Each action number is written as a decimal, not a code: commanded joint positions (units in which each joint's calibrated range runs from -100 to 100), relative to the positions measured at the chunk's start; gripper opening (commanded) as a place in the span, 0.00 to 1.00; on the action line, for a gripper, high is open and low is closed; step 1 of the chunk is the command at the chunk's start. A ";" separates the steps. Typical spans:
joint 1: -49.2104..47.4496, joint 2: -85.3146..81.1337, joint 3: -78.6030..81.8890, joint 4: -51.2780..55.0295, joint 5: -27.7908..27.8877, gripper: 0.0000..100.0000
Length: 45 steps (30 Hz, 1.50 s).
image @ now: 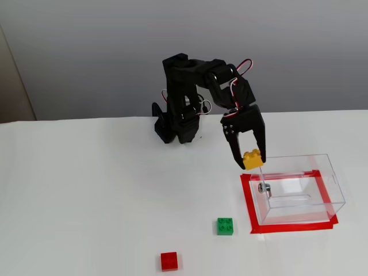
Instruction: Pick the yellow lego brick and place it into the transparent box
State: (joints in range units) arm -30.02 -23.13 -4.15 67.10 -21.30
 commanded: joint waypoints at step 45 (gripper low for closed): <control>-25.10 21.30 -0.55 -23.49 10.50 0.31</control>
State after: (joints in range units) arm -55.24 -0.55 -4.06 44.56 -12.21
